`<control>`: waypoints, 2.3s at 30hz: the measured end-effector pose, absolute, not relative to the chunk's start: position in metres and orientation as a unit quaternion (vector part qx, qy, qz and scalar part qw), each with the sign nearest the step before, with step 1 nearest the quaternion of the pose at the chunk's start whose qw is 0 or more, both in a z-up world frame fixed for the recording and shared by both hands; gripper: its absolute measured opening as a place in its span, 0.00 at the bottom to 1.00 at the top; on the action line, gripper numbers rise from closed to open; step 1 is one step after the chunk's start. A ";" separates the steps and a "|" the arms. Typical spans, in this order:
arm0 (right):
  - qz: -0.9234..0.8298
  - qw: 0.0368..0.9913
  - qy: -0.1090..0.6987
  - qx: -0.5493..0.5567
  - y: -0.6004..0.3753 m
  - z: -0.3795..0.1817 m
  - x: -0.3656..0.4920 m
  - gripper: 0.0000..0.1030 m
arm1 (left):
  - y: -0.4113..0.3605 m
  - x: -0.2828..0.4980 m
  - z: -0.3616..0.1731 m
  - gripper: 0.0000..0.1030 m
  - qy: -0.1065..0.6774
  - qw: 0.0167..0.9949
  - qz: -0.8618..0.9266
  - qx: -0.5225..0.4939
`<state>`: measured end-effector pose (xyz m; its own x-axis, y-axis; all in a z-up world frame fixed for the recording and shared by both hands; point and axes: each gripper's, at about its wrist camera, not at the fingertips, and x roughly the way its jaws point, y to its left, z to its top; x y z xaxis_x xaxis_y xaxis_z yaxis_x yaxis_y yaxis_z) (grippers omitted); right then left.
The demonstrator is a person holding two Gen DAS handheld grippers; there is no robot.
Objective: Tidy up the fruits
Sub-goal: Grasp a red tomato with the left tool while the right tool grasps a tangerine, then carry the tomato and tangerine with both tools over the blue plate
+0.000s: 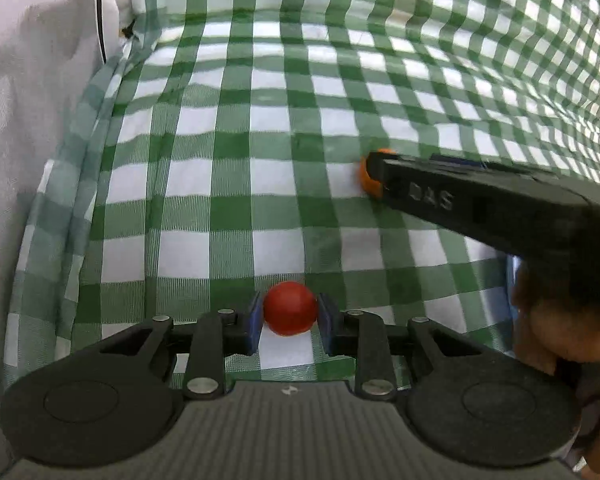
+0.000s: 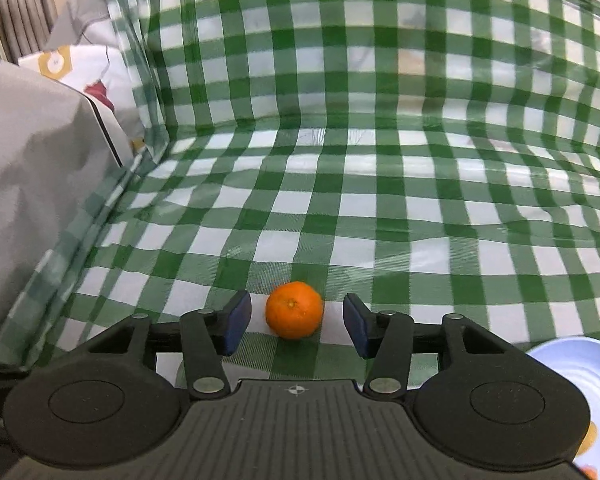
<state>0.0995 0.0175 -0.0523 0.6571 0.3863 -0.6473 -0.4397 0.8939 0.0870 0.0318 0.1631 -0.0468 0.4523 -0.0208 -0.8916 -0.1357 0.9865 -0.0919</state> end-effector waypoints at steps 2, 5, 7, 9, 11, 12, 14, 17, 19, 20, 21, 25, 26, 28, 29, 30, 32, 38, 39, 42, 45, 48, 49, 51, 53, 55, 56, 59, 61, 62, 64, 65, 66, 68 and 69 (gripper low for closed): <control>0.225 0.909 0.349 -0.049 0.023 -0.059 0.106 0.54 | 0.163 0.034 -0.047 0.31 0.524 0.848 0.031 -0.075; 0.215 0.906 0.359 -0.067 0.032 -0.074 0.118 0.53 | 0.160 0.035 -0.046 0.31 0.527 0.846 0.026 -0.075; 0.211 0.907 0.358 -0.073 0.034 -0.080 0.122 0.38 | 0.158 0.038 -0.045 0.31 0.528 0.846 0.023 -0.073; 0.210 0.909 0.352 -0.076 0.035 -0.077 0.123 0.36 | 0.156 0.039 -0.044 0.31 0.527 0.847 0.022 -0.071; 0.214 0.910 0.352 -0.055 0.031 -0.070 0.121 0.36 | 0.152 0.042 -0.042 0.31 0.526 0.848 0.019 -0.069; 0.214 0.911 0.350 -0.049 0.028 -0.066 0.117 0.36 | 0.151 0.042 -0.040 0.31 0.523 0.849 0.019 -0.068; 0.210 0.915 0.342 -0.048 0.019 -0.056 0.108 0.36 | 0.153 0.041 -0.035 0.31 0.517 0.853 0.021 -0.069; 0.212 0.916 0.339 -0.037 -0.001 -0.041 0.093 0.36 | 0.151 0.041 -0.026 0.30 0.504 0.860 0.027 -0.076; 0.211 0.919 0.332 -0.032 -0.016 -0.031 0.079 0.36 | 0.149 0.043 -0.020 0.30 0.497 0.864 0.030 -0.079; 0.209 0.920 0.330 -0.030 -0.025 -0.027 0.071 0.36 | 0.148 0.042 -0.017 0.30 0.493 0.866 0.029 -0.081; 0.206 0.921 0.330 -0.025 -0.029 -0.023 0.061 0.36 | 0.146 0.040 -0.014 0.30 0.491 0.867 0.028 -0.082; 0.205 0.925 0.320 -0.016 -0.046 -0.009 0.024 0.36 | 0.139 0.035 -0.009 0.31 0.486 0.870 0.026 -0.083; 0.204 0.926 0.316 -0.017 -0.048 -0.007 0.017 0.36 | 0.137 0.036 -0.008 0.31 0.485 0.870 0.025 -0.083; 0.202 0.930 0.306 -0.019 -0.055 -0.005 0.005 0.36 | 0.130 0.036 -0.007 0.31 0.484 0.871 0.023 -0.082; 0.200 0.932 0.302 -0.022 -0.059 -0.005 0.002 0.36 | 0.126 0.037 -0.006 0.31 0.482 0.872 0.022 -0.081; 0.198 0.933 0.298 -0.024 -0.062 -0.006 0.000 0.36 | 0.123 0.038 -0.010 0.31 0.481 0.873 0.021 -0.082; 0.195 0.935 0.294 -0.030 -0.068 -0.011 -0.002 0.36 | 0.113 0.042 -0.009 0.31 0.477 0.875 0.021 -0.082; 0.180 0.937 0.299 -0.023 -0.097 -0.021 -0.010 0.36 | 0.079 0.045 0.001 0.31 0.451 0.889 0.029 -0.074; 0.178 0.938 0.296 -0.021 -0.100 -0.019 -0.011 0.36 | 0.072 0.046 0.002 0.31 0.448 0.890 0.031 -0.076; 0.168 0.946 0.276 -0.009 -0.118 0.001 -0.022 0.36 | 0.055 0.046 0.006 0.31 0.435 0.897 0.030 -0.067; 0.156 0.954 0.255 -0.003 -0.133 0.021 -0.029 0.36 | 0.044 0.047 0.008 0.31 0.430 0.900 0.031 -0.067; 0.154 0.958 0.244 0.004 -0.145 0.027 -0.031 0.36 | 0.037 0.047 0.008 0.31 0.426 0.902 0.030 -0.060; 0.152 0.958 0.244 0.005 -0.147 0.026 -0.031 0.36 | 0.036 0.047 0.007 0.31 0.425 0.903 0.032 -0.057; 0.152 0.956 0.250 0.011 -0.152 0.020 -0.026 0.36 | 0.036 0.050 0.006 0.31 0.426 0.902 0.037 -0.055; 0.153 0.954 0.258 0.014 -0.155 0.015 -0.019 0.36 | 0.036 0.050 0.005 0.31 0.426 0.902 0.042 -0.054; 0.152 0.953 0.261 0.015 -0.155 0.015 -0.008 0.36 | 0.037 0.052 0.005 0.31 0.424 0.903 0.044 -0.052; 0.147 0.954 0.260 0.014 -0.156 0.015 -0.004 0.36 | 0.035 0.052 0.006 0.31 0.423 0.904 0.043 -0.049; 0.135 0.955 0.262 0.037 -0.166 0.017 0.007 0.36 | 0.034 0.052 0.005 0.31 0.418 0.907 0.043 -0.039; 0.129 0.956 0.259 0.042 -0.171 0.016 0.011 0.36 | 0.031 0.054 0.002 0.31 0.420 0.906 0.044 -0.033; 0.126 0.957 0.259 0.042 -0.173 0.013 0.015 0.36 | 0.031 0.055 0.001 0.31 0.420 0.906 0.045 -0.033; 0.132 0.956 0.257 0.046 -0.173 0.009 0.020 0.36 | 0.027 0.054 0.000 0.31 0.418 0.907 0.040 -0.031; 0.136 0.957 0.253 0.041 -0.174 0.005 0.021 0.36 | 0.025 0.053 0.000 0.31 0.417 0.908 0.037 -0.026; 0.135 0.957 0.254 0.032 -0.176 0.001 0.021 0.36 | 0.023 0.053 0.001 0.31 0.414 0.909 0.034 -0.024; 0.136 0.955 0.262 0.022 -0.179 -0.008 0.024 0.36 | 0.021 0.052 0.003 0.31 0.408 0.912 0.028 -0.024; 0.138 0.953 0.270 0.023 -0.180 -0.012 0.027 0.36 | 0.020 0.053 0.003 0.31 0.405 0.914 0.027 -0.024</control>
<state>0.0265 -0.1805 -0.0117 0.8168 0.2748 -0.5072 -0.2496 0.9610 0.1187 0.0528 0.0203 0.0033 0.6710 0.0295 -0.7409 -0.0691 0.9974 -0.0228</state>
